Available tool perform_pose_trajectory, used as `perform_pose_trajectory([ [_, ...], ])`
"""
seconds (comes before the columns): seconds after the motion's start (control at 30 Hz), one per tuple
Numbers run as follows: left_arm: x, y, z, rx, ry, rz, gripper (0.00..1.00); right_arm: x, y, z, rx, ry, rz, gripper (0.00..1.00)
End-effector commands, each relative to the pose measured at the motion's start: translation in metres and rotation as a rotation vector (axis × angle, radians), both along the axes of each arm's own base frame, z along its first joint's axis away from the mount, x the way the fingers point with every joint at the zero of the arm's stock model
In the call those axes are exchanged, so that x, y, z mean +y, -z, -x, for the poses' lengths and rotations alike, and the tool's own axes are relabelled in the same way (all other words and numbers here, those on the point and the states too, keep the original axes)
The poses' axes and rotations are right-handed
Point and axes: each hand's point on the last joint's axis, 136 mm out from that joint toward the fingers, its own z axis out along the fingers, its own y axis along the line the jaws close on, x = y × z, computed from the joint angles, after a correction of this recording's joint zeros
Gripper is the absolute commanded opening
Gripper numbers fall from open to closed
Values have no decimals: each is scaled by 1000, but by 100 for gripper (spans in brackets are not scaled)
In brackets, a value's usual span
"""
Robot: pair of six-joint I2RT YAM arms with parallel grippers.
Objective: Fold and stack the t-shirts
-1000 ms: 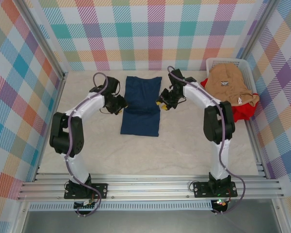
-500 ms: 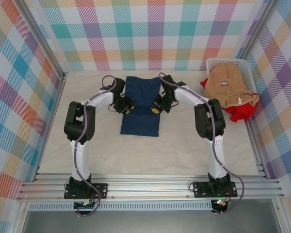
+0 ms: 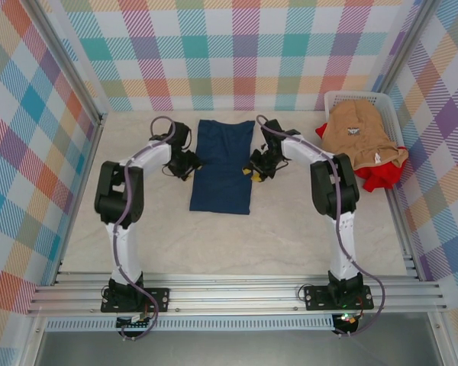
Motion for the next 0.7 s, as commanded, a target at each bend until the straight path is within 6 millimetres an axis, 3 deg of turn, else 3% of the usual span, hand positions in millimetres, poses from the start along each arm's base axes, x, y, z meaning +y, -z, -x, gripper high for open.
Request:
perform_pose_trajectory([
  [0.0, 7, -28, 38, -34, 33, -16, 47, -1, -29, 34, -12, -12, -56, 42],
  [0.13, -23, -4, 93, 54, 207, 36, 51, 4, -22, 84, 76, -14, -65, 49],
  [0.27, -24, 22, 129, 166, 268, 18, 56, 18, -8, 109, 152, -12, -94, 54],
  [0.37, -30, 33, 133, 189, 270, 45, 56, 23, 6, 118, 200, -10, -86, 54],
  [0.5, -46, 38, 122, 188, 293, 63, 51, 27, 17, 123, 227, -9, -79, 53],
  [0.67, -60, 40, 108, 162, 301, 59, 19, 19, 27, 127, 242, -19, -18, 51],
])
